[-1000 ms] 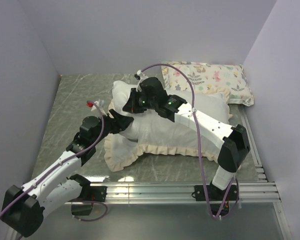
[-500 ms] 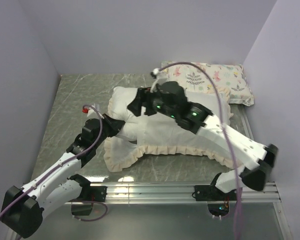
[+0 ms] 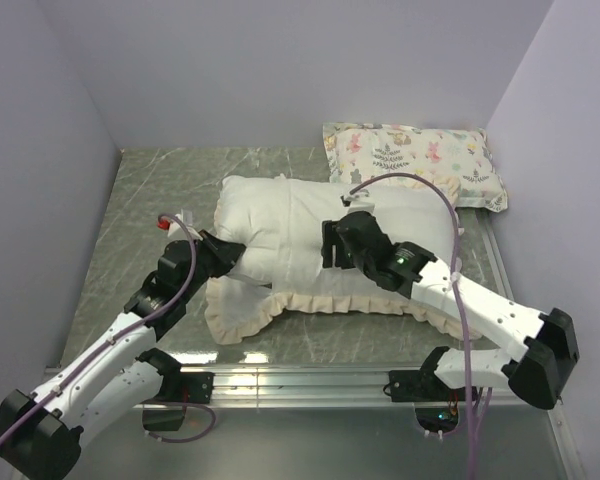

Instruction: Remove the pillowcase from the pillow

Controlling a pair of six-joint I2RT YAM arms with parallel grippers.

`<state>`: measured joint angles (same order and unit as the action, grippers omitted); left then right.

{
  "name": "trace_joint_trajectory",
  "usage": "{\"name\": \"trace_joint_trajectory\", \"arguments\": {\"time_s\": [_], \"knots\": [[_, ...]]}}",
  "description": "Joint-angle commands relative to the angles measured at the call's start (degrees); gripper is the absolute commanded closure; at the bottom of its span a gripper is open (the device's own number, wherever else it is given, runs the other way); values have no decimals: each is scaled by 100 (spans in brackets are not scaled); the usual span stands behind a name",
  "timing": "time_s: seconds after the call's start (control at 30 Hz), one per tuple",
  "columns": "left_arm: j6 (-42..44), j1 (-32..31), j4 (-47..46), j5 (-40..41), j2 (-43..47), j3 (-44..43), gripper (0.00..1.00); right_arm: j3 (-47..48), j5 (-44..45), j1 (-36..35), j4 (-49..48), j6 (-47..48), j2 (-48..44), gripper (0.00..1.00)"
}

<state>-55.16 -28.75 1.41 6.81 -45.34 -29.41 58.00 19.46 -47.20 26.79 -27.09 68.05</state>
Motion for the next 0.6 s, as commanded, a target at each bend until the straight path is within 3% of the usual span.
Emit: {"name": "trace_joint_trajectory", "arguments": {"time_s": [0.0,0.03,0.07,0.17,0.37,0.57], "knots": [[110,10,-159,163,210,-416,99,124,574,79,203,55,199,30],[128,10,-159,180,236,-477,100,107,689,114,248,37,191,38],[145,1,-11,198,262,-513,99,20,777,149,283,20,147,63],[189,1,262,303,377,-732,99,-130,989,404,362,-42,-274,87],[400,28,825,987,500,-1514,99,-166,1024,1351,617,46,-811,99],[663,273,1440,1516,526,-2639,100,-350,682,2451,433,64,-925,100]]}}
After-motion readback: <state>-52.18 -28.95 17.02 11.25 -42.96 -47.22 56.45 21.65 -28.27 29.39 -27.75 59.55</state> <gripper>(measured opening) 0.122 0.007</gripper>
